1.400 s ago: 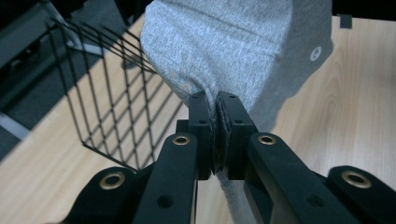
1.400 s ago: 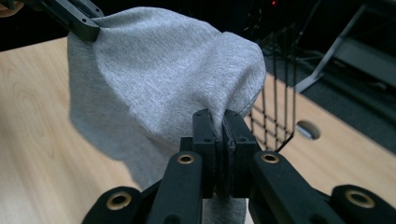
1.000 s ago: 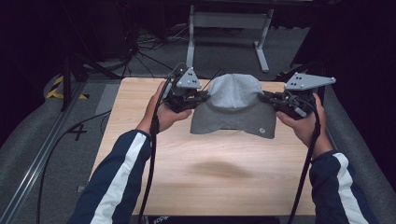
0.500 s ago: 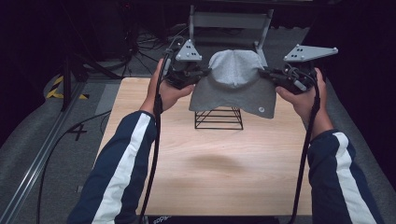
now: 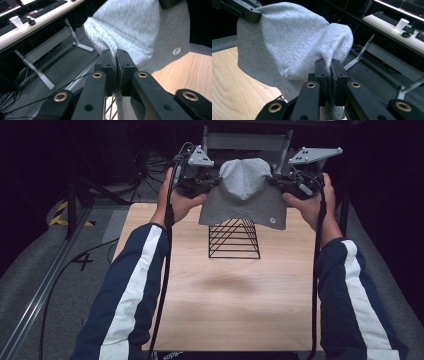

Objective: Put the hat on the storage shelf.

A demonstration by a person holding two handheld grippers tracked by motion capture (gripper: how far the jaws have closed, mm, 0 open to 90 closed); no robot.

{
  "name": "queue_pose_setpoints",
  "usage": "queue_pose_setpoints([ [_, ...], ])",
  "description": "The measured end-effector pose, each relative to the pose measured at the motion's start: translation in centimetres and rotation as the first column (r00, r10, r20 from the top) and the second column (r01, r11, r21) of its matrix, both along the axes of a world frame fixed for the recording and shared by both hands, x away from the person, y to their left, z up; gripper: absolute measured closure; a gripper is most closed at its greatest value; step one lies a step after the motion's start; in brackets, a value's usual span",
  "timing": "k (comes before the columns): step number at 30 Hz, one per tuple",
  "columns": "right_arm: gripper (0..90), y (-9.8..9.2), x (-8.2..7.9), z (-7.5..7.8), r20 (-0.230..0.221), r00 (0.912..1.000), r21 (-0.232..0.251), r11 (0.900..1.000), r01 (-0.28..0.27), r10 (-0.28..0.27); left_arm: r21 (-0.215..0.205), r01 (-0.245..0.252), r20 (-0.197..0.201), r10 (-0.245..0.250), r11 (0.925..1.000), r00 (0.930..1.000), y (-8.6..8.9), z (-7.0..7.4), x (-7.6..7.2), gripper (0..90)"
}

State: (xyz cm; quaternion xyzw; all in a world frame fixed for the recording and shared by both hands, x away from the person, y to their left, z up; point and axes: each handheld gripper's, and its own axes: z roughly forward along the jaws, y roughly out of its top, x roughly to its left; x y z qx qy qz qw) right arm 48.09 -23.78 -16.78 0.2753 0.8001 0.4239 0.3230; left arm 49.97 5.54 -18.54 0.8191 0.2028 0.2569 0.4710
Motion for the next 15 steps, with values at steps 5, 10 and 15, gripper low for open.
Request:
queue_pose_setpoints([
  [5,85.6,0.2,0.9,-0.7,-0.014,0.9999,0.001,1.000,0.009,-0.009,0.000,-0.014,-0.023,0.014,0.9999,0.9997,-0.3,-0.6,0.7,85.4],
  [10,85.6,0.0,1.4,-1.3,-0.010,0.9998,0.008,1.000,0.020,-0.020,0.008,-0.043,-0.025,0.044,0.9990,0.9987,-0.8,-1.6,1.4,85.4],
  [15,85.6,-0.2,1.9,-1.7,-0.007,0.9994,0.012,0.999,0.034,-0.034,0.008,-0.073,-0.015,0.073,0.9973,0.9972,-1.3,-1.9,2.1,85.4],
])
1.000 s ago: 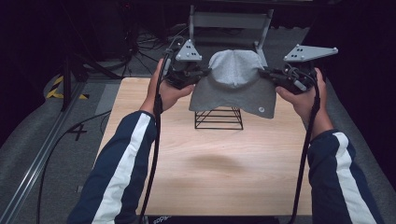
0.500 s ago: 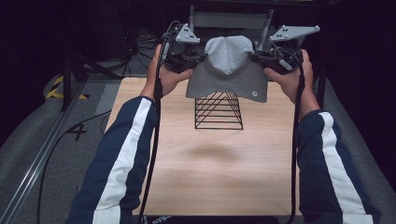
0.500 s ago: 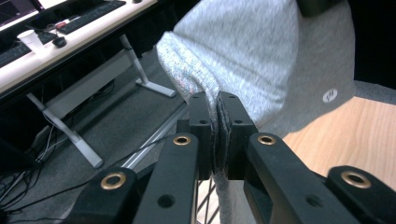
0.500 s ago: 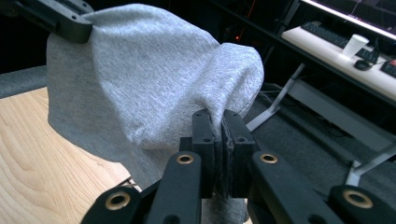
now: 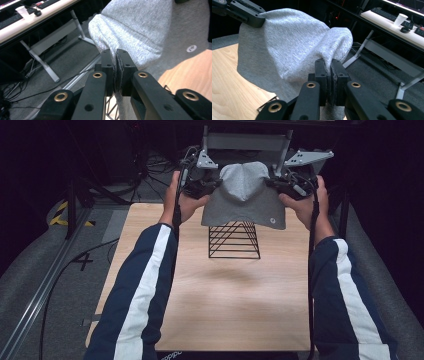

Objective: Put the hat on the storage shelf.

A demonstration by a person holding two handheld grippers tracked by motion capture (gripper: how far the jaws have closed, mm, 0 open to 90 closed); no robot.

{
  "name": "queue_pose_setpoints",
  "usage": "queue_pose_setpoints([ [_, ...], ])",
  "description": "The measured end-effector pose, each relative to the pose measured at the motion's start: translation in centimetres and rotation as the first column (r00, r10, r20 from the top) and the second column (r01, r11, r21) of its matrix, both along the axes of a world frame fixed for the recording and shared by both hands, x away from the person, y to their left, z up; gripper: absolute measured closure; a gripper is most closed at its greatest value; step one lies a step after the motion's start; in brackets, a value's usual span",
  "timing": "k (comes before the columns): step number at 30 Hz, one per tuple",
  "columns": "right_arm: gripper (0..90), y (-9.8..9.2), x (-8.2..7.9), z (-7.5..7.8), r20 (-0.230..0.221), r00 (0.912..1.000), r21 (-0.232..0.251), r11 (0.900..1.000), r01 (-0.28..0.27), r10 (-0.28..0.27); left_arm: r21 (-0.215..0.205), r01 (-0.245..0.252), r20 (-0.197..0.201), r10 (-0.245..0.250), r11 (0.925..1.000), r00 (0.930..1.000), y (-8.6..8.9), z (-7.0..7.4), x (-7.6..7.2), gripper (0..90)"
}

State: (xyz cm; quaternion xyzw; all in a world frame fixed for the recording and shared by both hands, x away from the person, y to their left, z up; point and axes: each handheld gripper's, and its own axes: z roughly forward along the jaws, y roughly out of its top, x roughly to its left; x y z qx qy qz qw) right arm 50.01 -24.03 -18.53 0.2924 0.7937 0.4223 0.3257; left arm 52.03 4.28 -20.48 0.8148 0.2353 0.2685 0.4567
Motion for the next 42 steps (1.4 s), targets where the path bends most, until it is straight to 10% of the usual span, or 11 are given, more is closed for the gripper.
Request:
queue_pose_setpoints([
  [13,85.6,-0.3,1.0,0.1,0.006,1.0000,0.036,0.999,0.005,-0.005,0.002,-0.036,0.021,0.036,0.9994,0.9991,-0.4,0.2,1.0,85.5],
  [42,85.6,-0.9,-1.5,-1.4,-0.010,0.9973,0.057,0.996,-0.072,0.073,-0.104,0.100,0.002,-0.100,0.9896,0.9950,1.4,-0.8,-2.1,85.5],
])
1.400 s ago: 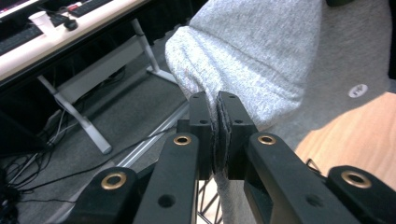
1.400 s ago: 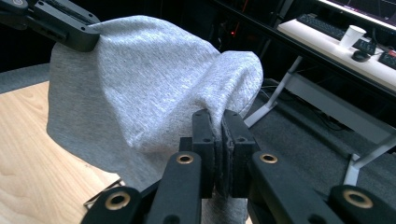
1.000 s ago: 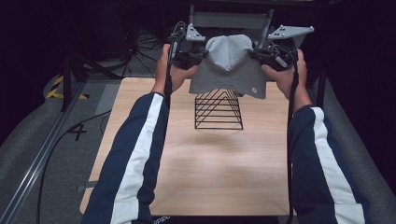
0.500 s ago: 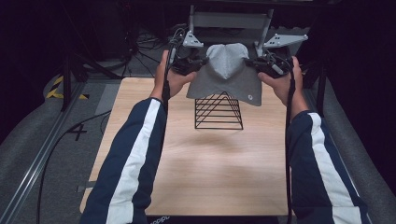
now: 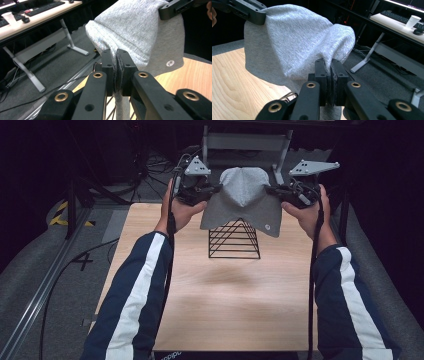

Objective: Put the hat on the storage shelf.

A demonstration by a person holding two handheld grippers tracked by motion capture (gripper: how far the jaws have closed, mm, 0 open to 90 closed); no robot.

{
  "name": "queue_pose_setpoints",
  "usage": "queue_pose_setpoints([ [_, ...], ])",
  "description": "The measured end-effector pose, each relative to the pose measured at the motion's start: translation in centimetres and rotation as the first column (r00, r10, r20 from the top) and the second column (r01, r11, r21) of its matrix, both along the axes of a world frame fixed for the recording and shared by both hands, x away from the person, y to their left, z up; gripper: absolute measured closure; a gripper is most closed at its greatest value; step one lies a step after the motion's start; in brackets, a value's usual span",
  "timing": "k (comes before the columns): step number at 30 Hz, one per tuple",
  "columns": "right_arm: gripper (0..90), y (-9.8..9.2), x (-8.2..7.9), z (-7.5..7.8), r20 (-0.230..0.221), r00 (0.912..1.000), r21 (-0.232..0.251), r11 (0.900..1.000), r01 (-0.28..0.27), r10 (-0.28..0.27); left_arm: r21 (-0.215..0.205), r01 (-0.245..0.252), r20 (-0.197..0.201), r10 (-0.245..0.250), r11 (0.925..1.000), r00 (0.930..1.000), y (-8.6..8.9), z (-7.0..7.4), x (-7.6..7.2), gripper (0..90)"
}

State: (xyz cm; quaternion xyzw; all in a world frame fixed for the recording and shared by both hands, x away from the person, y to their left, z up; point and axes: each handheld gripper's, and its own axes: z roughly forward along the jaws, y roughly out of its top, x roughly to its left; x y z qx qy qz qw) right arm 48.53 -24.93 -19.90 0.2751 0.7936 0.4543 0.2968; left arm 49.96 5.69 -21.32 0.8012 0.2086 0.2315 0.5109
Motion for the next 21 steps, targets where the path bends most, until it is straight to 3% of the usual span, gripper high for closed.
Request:
queue_pose_setpoints([
  [6,85.6,-0.3,-0.7,-0.2,-0.001,0.9999,-0.010,1.000,-0.010,0.010,0.004,0.024,0.016,-0.024,0.9997,0.9996,0.0,-0.3,-1.2,85.4],
  [9,85.6,-0.4,-0.9,-1.1,-0.014,0.9998,-0.018,1.000,-0.016,0.015,0.021,0.022,0.006,-0.022,0.9995,0.9997,-0.1,-1.0,-1.1,85.4],
  [14,85.6,-0.5,-0.7,-2.0,-0.026,0.9996,-0.017,1.000,-0.015,0.014,0.013,0.024,-0.024,-0.024,0.9996,0.9994,-0.2,-2.1,-0.7,85.4],
  [16,85.6,-0.6,-0.7,-2.1,-0.025,0.9996,-0.017,1.000,-0.011,0.011,0.002,0.020,-0.022,-0.020,0.9998,0.9996,0.0,-1.9,-0.7,85.4],
  [20,85.6,-1.0,-1.1,-1.0,-0.012,0.9998,-0.015,1.000,-0.017,0.016,-0.007,0.037,-0.012,-0.037,0.9993,0.9992,0.3,-0.9,-1.1,85.4],
  [21,85.6,-1.1,-1.3,-0.7,-0.008,0.9998,-0.016,1.000,-0.020,0.020,-0.021,0.060,-0.004,-0.060,0.9980,0.9982,0.5,-0.3,-1.6,85.4],
])
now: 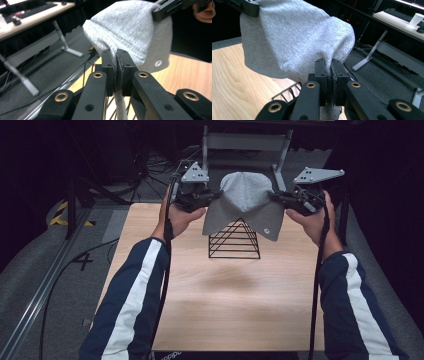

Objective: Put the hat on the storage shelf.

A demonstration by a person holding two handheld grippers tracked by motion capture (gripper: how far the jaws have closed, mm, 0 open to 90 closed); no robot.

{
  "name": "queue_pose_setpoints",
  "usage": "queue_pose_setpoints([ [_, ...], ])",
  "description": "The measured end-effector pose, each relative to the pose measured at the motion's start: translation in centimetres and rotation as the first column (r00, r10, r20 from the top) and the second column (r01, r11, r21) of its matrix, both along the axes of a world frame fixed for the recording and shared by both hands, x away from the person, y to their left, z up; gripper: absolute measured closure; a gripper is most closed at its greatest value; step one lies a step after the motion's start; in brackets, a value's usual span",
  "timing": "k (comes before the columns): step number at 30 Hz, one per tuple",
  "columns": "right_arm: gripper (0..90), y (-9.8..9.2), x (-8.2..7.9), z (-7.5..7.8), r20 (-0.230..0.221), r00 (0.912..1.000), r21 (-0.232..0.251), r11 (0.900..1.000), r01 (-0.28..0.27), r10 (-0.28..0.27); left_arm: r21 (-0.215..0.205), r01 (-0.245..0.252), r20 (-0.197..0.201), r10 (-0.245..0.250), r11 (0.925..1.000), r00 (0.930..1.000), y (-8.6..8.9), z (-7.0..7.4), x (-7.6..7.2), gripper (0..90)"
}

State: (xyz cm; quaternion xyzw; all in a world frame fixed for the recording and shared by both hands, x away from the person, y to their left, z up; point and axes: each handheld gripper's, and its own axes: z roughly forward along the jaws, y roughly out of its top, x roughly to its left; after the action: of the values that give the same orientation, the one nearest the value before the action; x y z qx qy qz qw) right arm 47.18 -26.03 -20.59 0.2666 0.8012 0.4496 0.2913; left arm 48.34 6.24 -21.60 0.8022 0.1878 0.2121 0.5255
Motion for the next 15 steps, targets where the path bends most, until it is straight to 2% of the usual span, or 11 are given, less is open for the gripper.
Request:
queue_pose_setpoints([
  [5,85.6,-0.2,-0.8,0.3,0.005,0.9999,0.000,1.000,-0.012,0.012,0.013,0.023,0.019,-0.023,0.9997,0.9996,-0.1,0.1,-0.9,85.5],
  [7,85.6,-0.1,-1.1,0.1,0.005,0.9999,-0.013,1.000,-0.013,0.013,0.022,0.030,0.011,-0.030,0.9993,0.9995,-0.2,-0.2,-1.1,85.5],
  [12,85.5,0.1,-1.6,-0.4,0.000,0.9998,-0.036,0.999,-0.018,0.018,0.019,0.036,-0.012,-0.036,0.9992,0.9993,0.1,-1.7,-1.1,85.4],
  [15,85.5,0.2,-1.5,-1.0,-0.007,0.9998,-0.047,0.999,-0.020,0.020,0.040,0.023,-0.022,-0.022,0.9989,0.9995,0.0,-2.6,-0.7,85.4],
])
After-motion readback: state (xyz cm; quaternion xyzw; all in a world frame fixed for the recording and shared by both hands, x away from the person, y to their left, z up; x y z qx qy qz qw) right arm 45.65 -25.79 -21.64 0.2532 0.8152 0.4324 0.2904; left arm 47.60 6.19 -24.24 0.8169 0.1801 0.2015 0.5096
